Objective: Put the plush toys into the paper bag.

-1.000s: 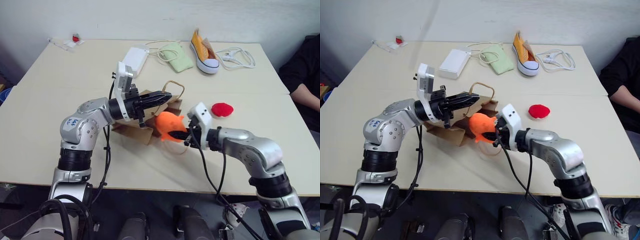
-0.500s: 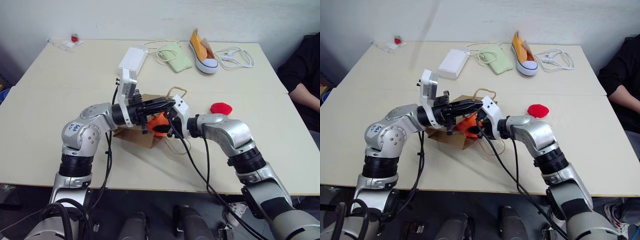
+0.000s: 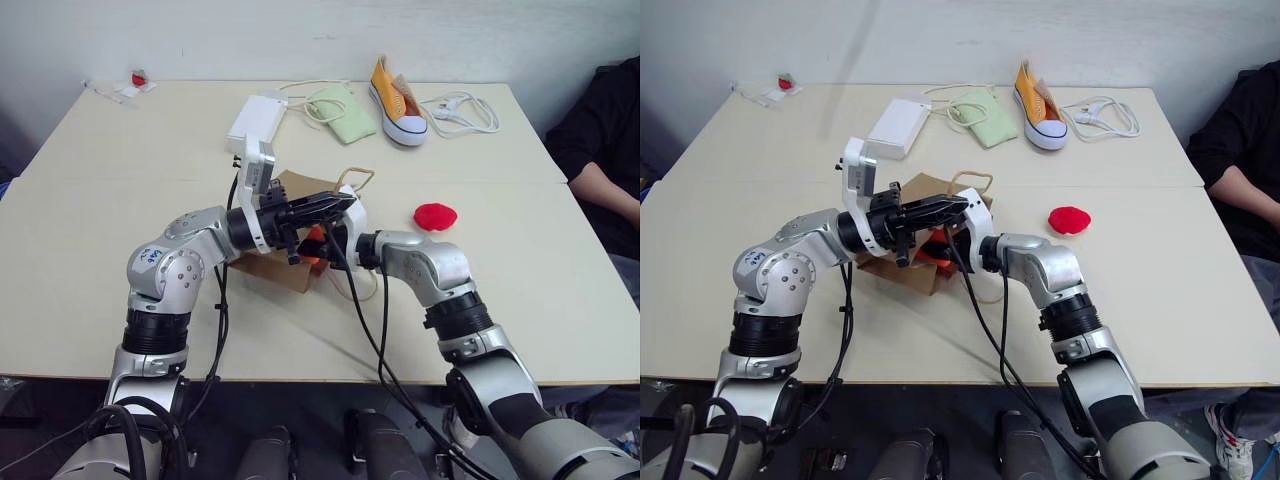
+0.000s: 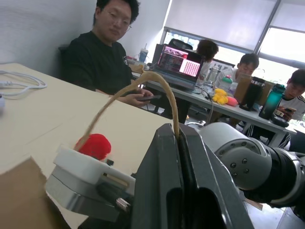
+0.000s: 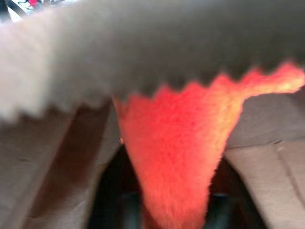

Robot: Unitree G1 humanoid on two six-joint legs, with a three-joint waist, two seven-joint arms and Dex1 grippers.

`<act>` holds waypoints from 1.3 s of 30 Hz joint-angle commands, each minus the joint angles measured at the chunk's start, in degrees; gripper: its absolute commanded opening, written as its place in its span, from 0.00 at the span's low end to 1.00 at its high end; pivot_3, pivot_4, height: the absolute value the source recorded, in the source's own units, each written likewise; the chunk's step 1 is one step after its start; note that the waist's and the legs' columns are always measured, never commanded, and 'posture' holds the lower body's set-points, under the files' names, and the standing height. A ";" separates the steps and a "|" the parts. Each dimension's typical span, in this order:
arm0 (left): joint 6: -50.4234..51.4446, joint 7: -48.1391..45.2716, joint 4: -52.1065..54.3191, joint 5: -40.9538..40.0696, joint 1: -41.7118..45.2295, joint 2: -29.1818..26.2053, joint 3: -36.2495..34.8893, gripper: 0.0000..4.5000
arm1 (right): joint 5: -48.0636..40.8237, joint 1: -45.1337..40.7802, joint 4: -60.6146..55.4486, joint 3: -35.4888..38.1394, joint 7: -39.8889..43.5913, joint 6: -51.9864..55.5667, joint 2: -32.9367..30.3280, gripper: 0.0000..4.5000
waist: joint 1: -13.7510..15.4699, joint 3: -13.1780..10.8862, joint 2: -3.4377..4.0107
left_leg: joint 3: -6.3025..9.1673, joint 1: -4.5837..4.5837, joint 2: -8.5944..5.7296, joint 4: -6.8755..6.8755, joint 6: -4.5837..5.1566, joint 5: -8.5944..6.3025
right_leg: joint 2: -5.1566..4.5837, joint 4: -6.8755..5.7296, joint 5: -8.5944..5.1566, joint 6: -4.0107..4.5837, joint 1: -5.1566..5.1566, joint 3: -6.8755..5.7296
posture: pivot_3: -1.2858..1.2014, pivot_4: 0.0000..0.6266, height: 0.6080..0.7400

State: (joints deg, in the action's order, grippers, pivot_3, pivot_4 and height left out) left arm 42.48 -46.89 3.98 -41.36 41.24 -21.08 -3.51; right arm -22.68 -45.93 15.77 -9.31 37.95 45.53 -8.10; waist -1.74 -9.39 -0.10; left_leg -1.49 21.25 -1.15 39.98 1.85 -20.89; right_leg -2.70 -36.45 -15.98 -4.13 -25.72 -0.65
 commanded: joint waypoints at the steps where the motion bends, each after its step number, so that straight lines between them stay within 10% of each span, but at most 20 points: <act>1: 0.28 1.03 0.46 -2.21 1.82 -0.23 -2.99 0.00 | 0.05 1.55 -6.92 0.86 -1.33 -0.95 0.10 0.56 | 0.02 -0.01 0.01 | 0.00 0.00 0.00 0.00 0.00 0.00 | 0.00 0.00 0.00 0.00 0.00 0.00 | 0.52 0.24 1.00; 7: 0.93 2.48 -3.13 -2.68 3.30 -1.67 -6.77 0.00 | 0.96 8.98 -23.75 0.37 -1.86 2.66 -7.97 1.00 | 0.29 -0.01 0.01 | 0.10 0.03 -0.05 0.01 0.00 0.00 | -0.04 0.01 0.00 0.00 0.02 -0.04 | 0.52 0.24 1.00; 17: 2.47 4.64 -1.36 -3.56 1.13 -3.09 -9.52 0.00 | -11.16 25.59 -51.08 29.41 -8.03 19.58 -21.04 1.00 | 1.27 -0.02 0.02 | 0.12 0.05 -0.03 -0.05 -0.01 -0.01 | -0.05 0.24 0.00 0.00 0.10 -0.05 | 0.52 0.24 1.00; 24: 2.94 5.46 0.73 -3.95 0.48 -2.51 -8.83 0.00 | 1.48 20.80 -30.88 25.14 -14.04 5.05 -25.28 1.00 | 1.45 -0.02 0.02 | -0.04 -0.07 -0.05 -0.05 0.00 -0.01 | -0.04 0.20 0.00 -0.01 0.13 0.10 | 0.52 0.24 1.00; 33: 2.65 5.83 1.60 -3.74 1.19 -2.23 -7.88 0.00 | 9.57 2.22 8.55 20.68 -22.10 -12.81 -14.90 1.00 | 0.28 -0.03 0.03 | -0.17 -0.06 -0.02 -0.08 -0.02 0.02 | 0.04 0.12 0.00 0.00 0.03 0.16 | 0.52 0.24 1.00; 39: 3.13 6.46 2.76 -4.25 0.83 -2.59 -8.09 0.00 | 9.44 1.60 10.68 20.20 -23.30 -15.97 -11.53 0.63 | 0.06 -0.03 0.04 | -0.13 -0.04 -0.01 -0.06 -0.02 0.02 | 0.03 0.13 0.00 -0.01 0.04 0.13 | 0.52 0.24 1.00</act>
State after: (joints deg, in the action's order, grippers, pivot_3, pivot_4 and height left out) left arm 45.75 -40.68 4.00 -44.18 41.69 -23.13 -10.77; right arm -12.65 -44.38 28.39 10.30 14.28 30.15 -19.94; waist -1.68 -9.41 -0.07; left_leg -1.63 21.21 -1.15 39.93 1.83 -20.87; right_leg -2.67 -36.33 -15.98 -4.13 -25.68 -0.52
